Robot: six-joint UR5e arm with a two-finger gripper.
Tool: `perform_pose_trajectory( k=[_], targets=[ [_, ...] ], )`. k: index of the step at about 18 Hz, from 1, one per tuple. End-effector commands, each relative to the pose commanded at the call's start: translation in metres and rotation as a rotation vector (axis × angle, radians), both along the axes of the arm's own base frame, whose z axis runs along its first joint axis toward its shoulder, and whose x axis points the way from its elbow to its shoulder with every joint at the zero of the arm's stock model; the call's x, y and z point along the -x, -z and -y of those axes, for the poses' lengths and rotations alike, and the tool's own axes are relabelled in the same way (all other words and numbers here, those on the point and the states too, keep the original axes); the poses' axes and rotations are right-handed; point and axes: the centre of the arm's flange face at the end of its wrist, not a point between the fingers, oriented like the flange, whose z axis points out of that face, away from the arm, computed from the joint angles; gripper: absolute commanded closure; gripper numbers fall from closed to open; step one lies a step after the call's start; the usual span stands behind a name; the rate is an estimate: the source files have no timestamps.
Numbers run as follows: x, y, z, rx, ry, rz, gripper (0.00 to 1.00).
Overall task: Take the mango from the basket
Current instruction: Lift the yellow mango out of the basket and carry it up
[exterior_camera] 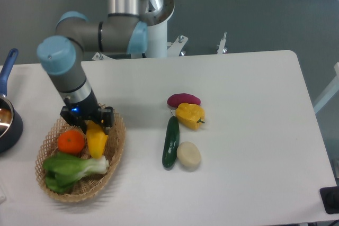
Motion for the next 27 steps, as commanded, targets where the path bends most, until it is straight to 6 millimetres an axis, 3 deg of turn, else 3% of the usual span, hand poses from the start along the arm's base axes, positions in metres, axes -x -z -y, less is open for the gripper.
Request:
perform_pose_trajectory(
  k=[2, 5, 10, 13, 16, 20, 27],
  targets=[
    [0.028, -0.010, 0.009, -0.004, -0.001, -0.019, 0.72],
    [0.074, -0.007, 0.028, 0.020, -0.017, -0.030, 0.71],
    [0.153, -0.008, 0.076, 0.069, -0.010, -0.051, 0.70],
    [0.210, 0.003, 0.119, 0.094, 0.054, -0.034, 0.70],
    [0.242, 0.000, 0.146, 0.067, 0.107, -0.026, 0.70],
    [0.265, 0.007, 0.174, 0.109, 0.210, -0.011, 0.65],
    [0.266, 0.003, 0.177, 0.158, 0.347, 0.031, 0.65]
  ],
)
